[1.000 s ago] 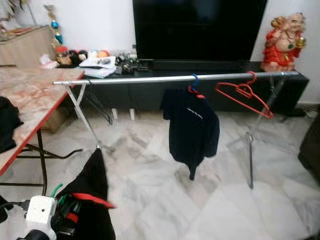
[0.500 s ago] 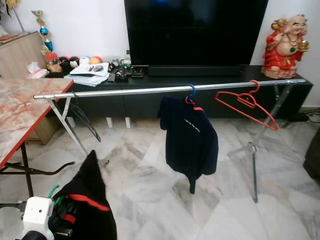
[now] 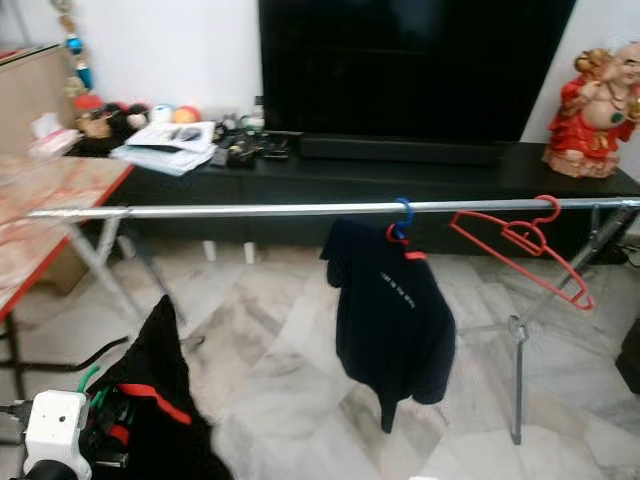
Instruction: Hang hanger
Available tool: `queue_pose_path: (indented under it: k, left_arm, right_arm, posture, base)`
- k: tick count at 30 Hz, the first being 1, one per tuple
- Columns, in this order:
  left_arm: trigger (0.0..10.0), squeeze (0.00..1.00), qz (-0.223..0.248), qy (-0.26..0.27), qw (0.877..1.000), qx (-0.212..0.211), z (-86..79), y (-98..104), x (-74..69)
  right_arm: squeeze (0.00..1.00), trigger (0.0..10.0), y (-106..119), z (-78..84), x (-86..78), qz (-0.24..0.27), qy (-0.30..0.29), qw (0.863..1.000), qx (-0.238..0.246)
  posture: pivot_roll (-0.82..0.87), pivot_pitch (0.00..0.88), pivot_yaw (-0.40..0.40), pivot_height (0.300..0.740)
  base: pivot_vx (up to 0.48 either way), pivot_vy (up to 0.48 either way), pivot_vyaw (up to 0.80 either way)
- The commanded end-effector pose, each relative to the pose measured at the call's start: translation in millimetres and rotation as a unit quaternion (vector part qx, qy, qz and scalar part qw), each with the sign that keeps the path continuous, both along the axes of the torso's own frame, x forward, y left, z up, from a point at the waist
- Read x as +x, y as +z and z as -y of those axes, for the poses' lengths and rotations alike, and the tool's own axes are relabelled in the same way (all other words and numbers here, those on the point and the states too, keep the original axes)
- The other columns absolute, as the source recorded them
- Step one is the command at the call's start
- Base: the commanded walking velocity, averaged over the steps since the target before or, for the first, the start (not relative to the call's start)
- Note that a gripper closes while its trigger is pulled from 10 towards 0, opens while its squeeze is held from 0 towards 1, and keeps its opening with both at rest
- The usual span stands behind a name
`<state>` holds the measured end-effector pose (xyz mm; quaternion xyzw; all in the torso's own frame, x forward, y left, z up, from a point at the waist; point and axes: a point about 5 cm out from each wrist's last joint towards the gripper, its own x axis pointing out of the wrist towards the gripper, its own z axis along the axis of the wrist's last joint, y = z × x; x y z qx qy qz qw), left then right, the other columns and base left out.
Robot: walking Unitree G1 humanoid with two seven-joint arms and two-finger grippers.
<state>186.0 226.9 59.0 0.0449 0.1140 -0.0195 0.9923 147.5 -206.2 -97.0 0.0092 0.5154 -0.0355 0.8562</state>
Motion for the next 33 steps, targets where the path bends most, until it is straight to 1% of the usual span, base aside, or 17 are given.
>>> queue_pose_path:
  k: [1,6,7,12,19,23,28,29,33]
  left_arm:
    - [10.0,0.00,0.013,0.008,1.000,0.013,-8.0,8.8,0.9]
    - [10.0,0.00,0.013,0.003,1.000,0.007,-4.3,9.3,2.4]
    - [10.0,0.00,0.006,-0.002,1.000,0.012,-2.9,7.7,2.7]
    - [10.0,0.00,0.011,-0.009,1.000,0.017,-1.1,8.8,3.2]
    - [10.0,0.00,0.012,-0.010,1.000,0.017,0.3,9.0,3.0]
    - [10.0,0.00,0.009,-0.011,1.000,0.017,2.2,7.8,2.3]
    - [10.0,0.00,0.008,-0.018,1.000,0.019,3.3,7.3,2.0]
    - [10.0,0.00,0.009,-0.018,1.000,0.019,3.4,7.4,2.1]
    - [10.0,0.00,0.008,-0.016,1.000,0.021,3.2,6.9,1.7]
  right_arm:
    - [0.00,10.0,2.2,-6.3,8.2,0.011,0.003,1.000,0.007]
    - [0.00,10.0,3.7,-9.6,13.5,0.015,0.008,1.000,0.008]
    - [0.00,10.0,4.0,-10.1,14.4,0.016,0.008,1.000,0.009]
    - [0.00,10.0,4.7,-12.4,17.2,0.017,0.012,1.000,0.009]
    - [0.00,10.0,5.1,-17.0,19.5,0.016,0.026,0.999,0.009]
    - [0.00,10.0,4.3,-27.2,20.8,0.015,0.039,0.999,0.010]
    - [0.00,10.0,3.9,-33.4,21.1,0.017,0.045,0.999,0.012]
    - [0.00,10.0,4.1,-32.7,21.3,0.017,0.048,0.999,0.011]
    - [0.00,10.0,4.8,-20.8,19.6,0.016,0.049,0.999,0.007]
  posture:
    - [0.05,0.040,0.005,0.721]
    - [0.05,0.055,0.008,0.721]
    - [0.05,0.056,0.007,0.721]
    - [0.04,0.062,0.006,0.721]
    - [0.05,0.065,0.000,0.721]
    - [0.04,0.066,-0.002,0.721]
    - [0.04,0.060,0.000,0.721]
    - [0.04,0.060,0.000,0.721]
    - [0.05,0.053,-0.003,0.721]
  base:
    - [0.000,0.000,0.00]
    - [0.000,0.000,0.00]
    - [0.000,0.000,0.00]
    - [0.000,0.000,0.00]
    - [0.000,-0.350,0.00]
    - [0.000,-0.364,0.00]
    - [0.000,-0.360,0.00]
    - [0.000,-0.356,0.00]
    - [0.000,-0.337,0.00]
